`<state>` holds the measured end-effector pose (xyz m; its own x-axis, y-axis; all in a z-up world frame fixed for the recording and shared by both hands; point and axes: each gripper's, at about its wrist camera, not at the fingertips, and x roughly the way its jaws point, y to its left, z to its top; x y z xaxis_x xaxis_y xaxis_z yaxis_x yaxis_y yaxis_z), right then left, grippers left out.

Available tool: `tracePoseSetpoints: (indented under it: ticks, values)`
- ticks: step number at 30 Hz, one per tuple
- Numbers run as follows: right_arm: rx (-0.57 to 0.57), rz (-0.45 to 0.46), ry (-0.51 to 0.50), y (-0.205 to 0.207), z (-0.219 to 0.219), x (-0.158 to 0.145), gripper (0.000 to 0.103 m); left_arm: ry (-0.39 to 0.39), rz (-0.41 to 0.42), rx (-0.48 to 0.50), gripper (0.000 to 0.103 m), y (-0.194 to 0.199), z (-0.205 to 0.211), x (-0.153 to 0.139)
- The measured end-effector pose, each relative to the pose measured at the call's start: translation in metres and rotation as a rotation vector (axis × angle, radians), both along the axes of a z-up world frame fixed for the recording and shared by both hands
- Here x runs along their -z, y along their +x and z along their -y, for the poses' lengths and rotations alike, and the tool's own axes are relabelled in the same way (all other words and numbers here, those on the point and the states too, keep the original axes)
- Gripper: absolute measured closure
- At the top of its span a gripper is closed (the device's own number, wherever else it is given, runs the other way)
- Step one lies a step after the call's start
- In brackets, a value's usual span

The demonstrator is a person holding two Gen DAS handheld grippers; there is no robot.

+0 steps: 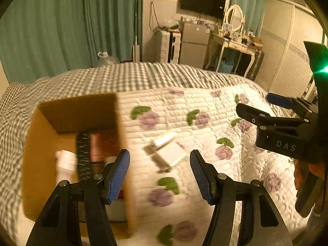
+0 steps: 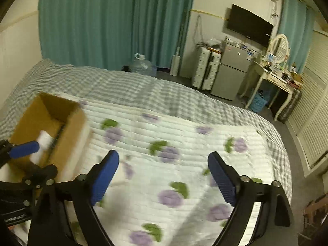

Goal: Organize rigid objects
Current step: 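Grasp the large white charger block with the left tool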

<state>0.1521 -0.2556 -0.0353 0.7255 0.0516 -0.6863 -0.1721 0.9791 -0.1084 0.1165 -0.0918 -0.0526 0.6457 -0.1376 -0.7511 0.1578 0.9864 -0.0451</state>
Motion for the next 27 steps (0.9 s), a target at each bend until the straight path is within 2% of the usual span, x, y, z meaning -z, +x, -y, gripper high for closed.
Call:
tracePoseSetpoints:
  ticks: [3,8,13,17,21,27]
  values:
    - [0.01,-0.01,0.011,0.007,0.027,0.021,0.01,0.024,-0.018,-0.032,0.039,0.009,0.021,0.016]
    - [-0.034,-0.04,-0.023,0.027,0.039,0.052,0.007,0.072,-0.076,-0.085,0.039,0.027,0.048,0.056]
    - [-0.07,-0.139,-0.006,0.044,0.046,0.083,0.007,0.096,-0.117,-0.142,0.039,0.045,0.053,0.096]
    - [-0.077,-0.16,0.063,0.047,0.055,0.087,0.007,0.117,-0.125,-0.163,0.039,0.058,0.054,0.116]
    - [-0.06,-0.191,0.105,0.052,0.062,0.092,0.007,0.106,-0.151,-0.18,0.036,0.072,0.05,0.132]
    - [-0.036,-0.202,0.13,0.054,0.068,0.093,0.007,0.117,-0.112,-0.158,0.036,0.077,0.049,0.135]
